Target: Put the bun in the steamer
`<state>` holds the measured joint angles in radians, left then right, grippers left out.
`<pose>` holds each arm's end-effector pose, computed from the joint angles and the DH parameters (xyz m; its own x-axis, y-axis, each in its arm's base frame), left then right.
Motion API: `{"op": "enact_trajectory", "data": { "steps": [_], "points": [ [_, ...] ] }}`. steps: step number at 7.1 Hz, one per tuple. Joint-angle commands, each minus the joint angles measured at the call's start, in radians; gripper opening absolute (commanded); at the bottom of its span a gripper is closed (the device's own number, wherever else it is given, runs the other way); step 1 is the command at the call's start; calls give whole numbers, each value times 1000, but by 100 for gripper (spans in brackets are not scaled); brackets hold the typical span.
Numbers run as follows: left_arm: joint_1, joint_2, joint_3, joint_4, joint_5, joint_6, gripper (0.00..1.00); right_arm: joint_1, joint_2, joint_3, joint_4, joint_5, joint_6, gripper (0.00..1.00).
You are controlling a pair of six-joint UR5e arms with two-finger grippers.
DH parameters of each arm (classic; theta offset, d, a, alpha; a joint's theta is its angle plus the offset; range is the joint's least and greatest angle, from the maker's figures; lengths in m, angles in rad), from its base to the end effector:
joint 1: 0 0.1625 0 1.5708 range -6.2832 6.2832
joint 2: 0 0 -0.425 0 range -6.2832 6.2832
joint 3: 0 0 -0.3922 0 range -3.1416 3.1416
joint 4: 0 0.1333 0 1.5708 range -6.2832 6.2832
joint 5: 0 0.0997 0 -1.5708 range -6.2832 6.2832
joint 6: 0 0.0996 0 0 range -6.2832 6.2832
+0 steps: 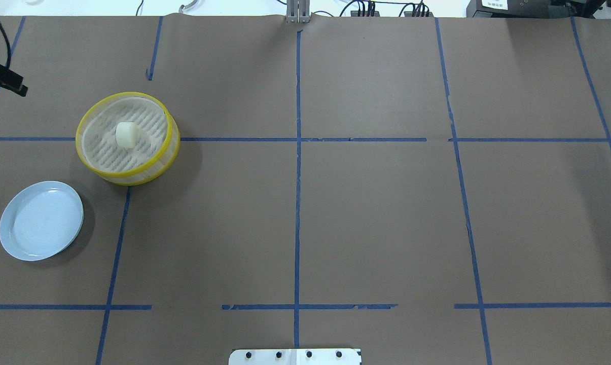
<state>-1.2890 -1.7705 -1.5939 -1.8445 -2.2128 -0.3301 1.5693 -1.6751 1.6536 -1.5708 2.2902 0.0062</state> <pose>0.0940 -0.5896 0.5150 0.7320 0.1961 -0.6525 -0.0077 0.9600 0.2800 0.0670 -0.4460 0.6707 0.7522 0.0192 0.6586 -0.0032 0.9997 -0.0256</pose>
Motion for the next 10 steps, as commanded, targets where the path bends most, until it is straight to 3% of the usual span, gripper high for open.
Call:
{"op": "enact_trajectory", "data": {
  "steps": [1, 3, 5, 6, 8, 10],
  "points": [
    [-199, 155, 9, 7, -71, 334, 99, 0, 0, 0, 0, 0, 0, 100],
    [-303, 245, -24, 19, -146, 431, 99, 0, 0, 0, 0, 0, 0, 100],
    [-309, 235, -93, 231, -145, 437, 99, 0, 0, 0, 0, 0, 0, 100],
    [-308, 247, -96, 238, -146, 431, 100, 0, 0, 0, 0, 0, 0, 100],
    [-305, 232, -86, 391, -146, 433, 100, 0, 0, 0, 0, 0, 0, 100],
    [-306, 260, -129, 390, -142, 442, 100, 0, 0, 0, 0, 0, 0, 100]
  ]
}}
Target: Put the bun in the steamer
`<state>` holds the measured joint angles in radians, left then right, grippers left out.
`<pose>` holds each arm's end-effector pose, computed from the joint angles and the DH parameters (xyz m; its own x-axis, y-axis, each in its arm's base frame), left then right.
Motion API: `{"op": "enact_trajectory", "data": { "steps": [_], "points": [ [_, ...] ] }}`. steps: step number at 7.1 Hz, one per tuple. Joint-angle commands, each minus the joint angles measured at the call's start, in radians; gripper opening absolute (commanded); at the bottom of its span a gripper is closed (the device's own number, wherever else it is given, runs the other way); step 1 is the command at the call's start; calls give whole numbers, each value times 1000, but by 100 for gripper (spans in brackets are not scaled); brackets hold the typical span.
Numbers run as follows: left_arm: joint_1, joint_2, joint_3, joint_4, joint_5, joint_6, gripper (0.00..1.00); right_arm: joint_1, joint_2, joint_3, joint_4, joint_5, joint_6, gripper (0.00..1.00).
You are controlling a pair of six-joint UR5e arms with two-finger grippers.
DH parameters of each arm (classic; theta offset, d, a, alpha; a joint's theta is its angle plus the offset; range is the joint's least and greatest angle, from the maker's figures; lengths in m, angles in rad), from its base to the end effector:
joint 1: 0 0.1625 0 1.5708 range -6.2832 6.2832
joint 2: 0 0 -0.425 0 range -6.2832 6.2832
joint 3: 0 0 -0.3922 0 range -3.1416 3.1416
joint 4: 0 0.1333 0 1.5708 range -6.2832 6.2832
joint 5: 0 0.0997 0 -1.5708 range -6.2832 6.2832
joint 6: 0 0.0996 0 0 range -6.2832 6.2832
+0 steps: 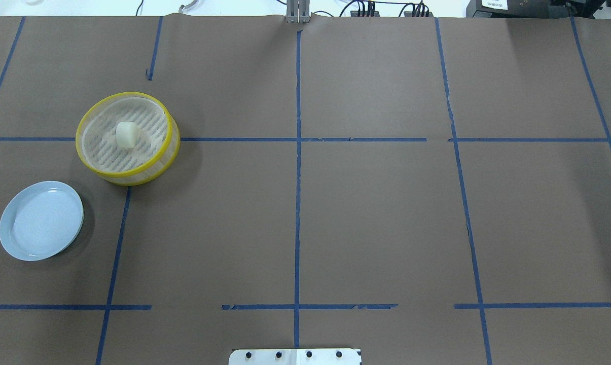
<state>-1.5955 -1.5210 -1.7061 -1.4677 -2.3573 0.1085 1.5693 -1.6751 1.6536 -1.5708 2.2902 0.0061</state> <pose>-0.0743 -0.4664 0.6256 0.7043 0.0785 -0.7055 -0.0519 0.9969 0.0592 0.0670 -0.4460 0.6707 0.7522 0.0191 0.6586 -0.0031 0.9997 -0.0255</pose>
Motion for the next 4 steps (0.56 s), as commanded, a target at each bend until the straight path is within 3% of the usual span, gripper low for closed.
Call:
{"op": "enact_trajectory", "data": {
  "steps": [1, 4],
  "points": [
    [0, 15, -17, 15, 1, 2, 100, 0, 0, 0, 0, 0, 0, 100],
    [2, 22, -29, 7, -7, -4, 100, 0, 0, 0, 0, 0, 0, 100]
  ]
}}
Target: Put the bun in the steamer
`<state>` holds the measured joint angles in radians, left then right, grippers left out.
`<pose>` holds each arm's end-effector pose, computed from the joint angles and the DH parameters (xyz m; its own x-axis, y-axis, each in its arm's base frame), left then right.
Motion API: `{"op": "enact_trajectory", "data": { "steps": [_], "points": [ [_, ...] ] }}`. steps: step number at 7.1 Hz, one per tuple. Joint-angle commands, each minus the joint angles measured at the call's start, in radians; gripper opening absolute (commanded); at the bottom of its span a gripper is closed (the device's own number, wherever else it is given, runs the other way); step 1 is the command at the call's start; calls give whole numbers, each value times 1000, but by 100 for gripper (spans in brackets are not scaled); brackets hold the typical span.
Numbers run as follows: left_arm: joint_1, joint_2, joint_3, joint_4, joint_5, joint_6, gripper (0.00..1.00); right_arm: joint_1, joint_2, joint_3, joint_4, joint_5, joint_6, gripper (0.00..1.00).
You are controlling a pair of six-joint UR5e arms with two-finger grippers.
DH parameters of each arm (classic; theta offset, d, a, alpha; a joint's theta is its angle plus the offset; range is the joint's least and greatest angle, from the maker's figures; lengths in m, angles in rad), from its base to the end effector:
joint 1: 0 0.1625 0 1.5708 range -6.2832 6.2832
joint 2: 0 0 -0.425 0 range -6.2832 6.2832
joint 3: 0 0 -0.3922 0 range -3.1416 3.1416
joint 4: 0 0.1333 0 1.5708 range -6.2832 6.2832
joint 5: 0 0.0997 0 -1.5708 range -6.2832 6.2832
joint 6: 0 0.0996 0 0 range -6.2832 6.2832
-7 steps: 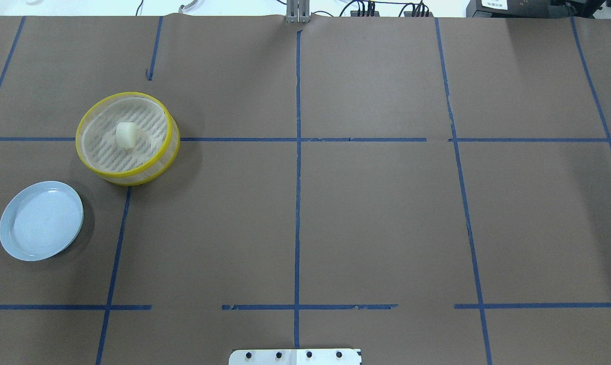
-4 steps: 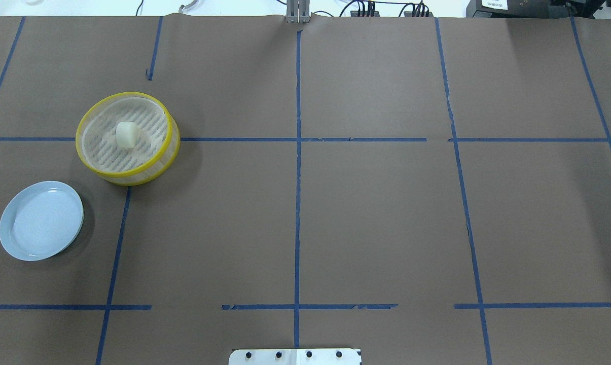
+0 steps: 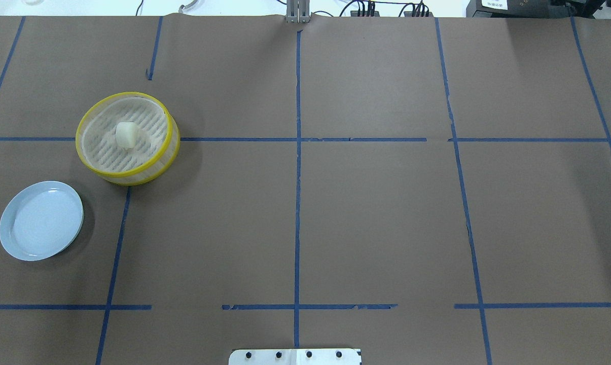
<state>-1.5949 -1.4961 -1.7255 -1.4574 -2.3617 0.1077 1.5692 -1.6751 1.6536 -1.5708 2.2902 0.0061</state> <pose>-0.0735 -0.4549 0.6283 0.7009 0.0670 -0.7101 -0.0516 0.9977 0.0432 0.0670 -0.4460 0.6707 0.7522 0.0191 0.6586 -0.0030 0.9997 -0.0255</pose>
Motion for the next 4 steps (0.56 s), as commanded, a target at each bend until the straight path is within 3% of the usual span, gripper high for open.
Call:
{"op": "enact_trajectory", "data": {
  "steps": [1, 4],
  "points": [
    [1, -4, -2, -1, -1, -3, 100, 0, 0, 0, 0, 0, 0, 100],
    [4, -41, 10, 3, 13, -2, 100, 0, 0, 0, 0, 0, 0, 100]
  ]
}}
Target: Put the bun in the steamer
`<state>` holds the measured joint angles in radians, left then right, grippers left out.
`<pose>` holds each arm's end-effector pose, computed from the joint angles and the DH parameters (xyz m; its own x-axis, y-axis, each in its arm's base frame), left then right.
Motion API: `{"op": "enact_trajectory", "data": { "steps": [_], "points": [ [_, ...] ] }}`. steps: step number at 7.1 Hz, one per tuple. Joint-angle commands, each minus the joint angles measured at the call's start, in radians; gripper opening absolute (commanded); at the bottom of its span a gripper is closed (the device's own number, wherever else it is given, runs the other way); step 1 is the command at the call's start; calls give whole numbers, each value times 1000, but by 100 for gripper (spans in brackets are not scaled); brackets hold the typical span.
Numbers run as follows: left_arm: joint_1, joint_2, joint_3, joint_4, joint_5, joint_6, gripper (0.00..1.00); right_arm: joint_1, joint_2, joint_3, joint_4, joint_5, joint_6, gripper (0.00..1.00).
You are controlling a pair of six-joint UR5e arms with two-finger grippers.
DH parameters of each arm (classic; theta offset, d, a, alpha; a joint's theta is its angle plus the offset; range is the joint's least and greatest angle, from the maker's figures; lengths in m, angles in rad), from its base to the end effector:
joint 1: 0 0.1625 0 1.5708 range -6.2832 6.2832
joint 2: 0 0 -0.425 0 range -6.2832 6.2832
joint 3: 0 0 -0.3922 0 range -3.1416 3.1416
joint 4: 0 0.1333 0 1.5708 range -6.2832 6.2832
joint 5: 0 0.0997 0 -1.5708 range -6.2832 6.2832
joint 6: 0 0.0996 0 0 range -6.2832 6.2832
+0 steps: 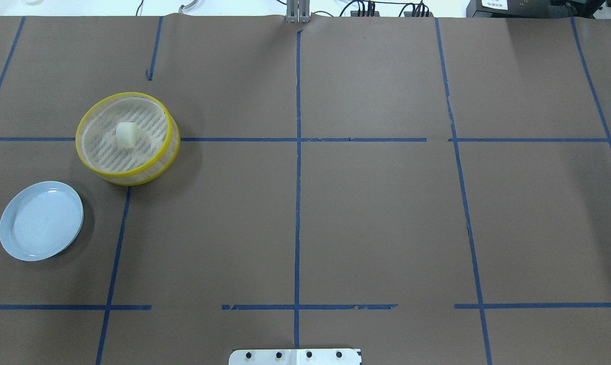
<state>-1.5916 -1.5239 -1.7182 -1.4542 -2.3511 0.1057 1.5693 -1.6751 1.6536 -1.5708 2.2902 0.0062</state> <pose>-0.0730 -0.4674 0.6201 0.7085 0.0795 -0.7012 -0.0543 0.9968 0.0582 0.0670 -0.4460 0.6707 0.7522 0.0192 0.6586 -0.0032 0.9997 -0.0256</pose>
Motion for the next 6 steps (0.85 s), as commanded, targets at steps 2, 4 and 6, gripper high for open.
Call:
{"op": "enact_trajectory", "data": {
  "steps": [2, 4, 6],
  "points": [
    [2, -33, 3, 0, 3, 0, 100, 0, 0, 0, 0, 0, 0, 100],
    [2, -33, 5, 3, 3, 0, 100, 0, 0, 0, 0, 0, 0, 100],
    [2, -33, 0, 8, 3, 0, 100, 0, 0, 0, 0, 0, 0, 100]
  ]
}}
